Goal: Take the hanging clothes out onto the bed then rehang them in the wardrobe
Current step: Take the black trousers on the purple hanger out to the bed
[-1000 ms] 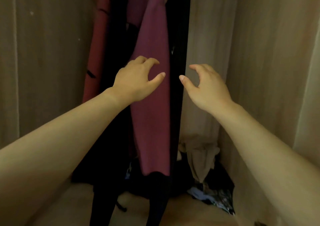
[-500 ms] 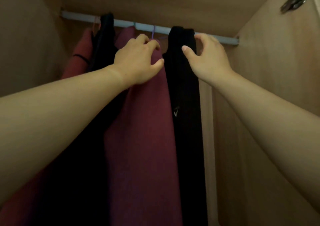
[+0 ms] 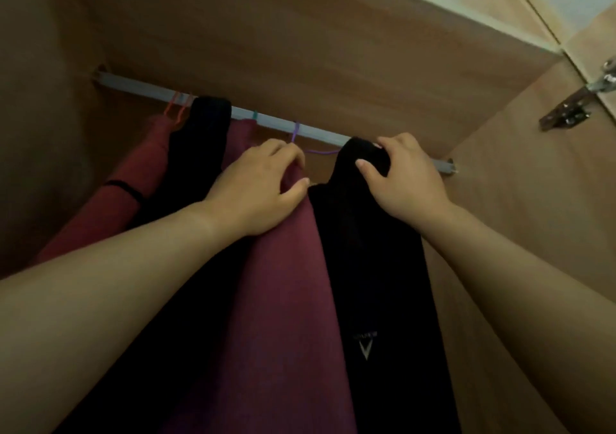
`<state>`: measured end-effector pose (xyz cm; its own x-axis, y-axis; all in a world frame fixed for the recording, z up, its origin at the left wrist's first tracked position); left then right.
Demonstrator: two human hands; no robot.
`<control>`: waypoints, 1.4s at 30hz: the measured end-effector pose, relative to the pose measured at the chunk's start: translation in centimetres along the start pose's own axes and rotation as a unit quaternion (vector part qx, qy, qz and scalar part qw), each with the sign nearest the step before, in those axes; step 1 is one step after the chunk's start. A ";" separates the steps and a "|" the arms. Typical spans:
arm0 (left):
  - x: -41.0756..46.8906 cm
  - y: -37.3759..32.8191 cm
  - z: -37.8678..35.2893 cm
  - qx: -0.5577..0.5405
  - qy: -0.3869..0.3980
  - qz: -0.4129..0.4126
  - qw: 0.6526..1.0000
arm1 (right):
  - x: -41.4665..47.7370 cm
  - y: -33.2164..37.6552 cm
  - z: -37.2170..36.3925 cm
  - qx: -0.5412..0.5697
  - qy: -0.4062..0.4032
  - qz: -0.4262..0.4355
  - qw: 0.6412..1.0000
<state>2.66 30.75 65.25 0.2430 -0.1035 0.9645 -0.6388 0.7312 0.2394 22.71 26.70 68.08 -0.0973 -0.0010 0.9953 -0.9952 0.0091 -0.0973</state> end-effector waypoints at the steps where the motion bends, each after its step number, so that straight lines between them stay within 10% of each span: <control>1: -0.1 0.5 0.2 -0.018 -0.014 0.001 1.000 | 0.3 -0.2 -0.4 -0.010 0.005 -0.004 1.000; 17: -1.0 2.9 -2.5 -0.109 -0.025 -0.002 0.994 | 3.9 -0.6 -2.7 0.013 0.077 0.025 0.997; 22: -1.0 3.1 -2.5 -0.102 -0.035 -0.011 0.994 | 4.7 0.3 -2.7 -0.127 0.090 0.046 0.987; 42: -1.8 3.6 -3.7 -0.099 -0.028 -0.015 0.995 | 5.2 -1.0 -4.9 -0.005 0.025 -0.081 0.996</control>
<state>2.62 36.01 63.93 0.2147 -0.1614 0.9633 -0.4734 0.8454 0.2472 23.28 31.56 73.34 0.0658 0.0464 0.9968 -0.9976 0.0227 0.0648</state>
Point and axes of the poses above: each hand's wrist, its own x-axis towards the middle knuckle, its own z-axis out of the back of the hand, y = z × x, the point moved 1 cm from there along x, towards the middle knuckle, and after that the axes turned 11 degrees about -x, right-handed, at the moved point
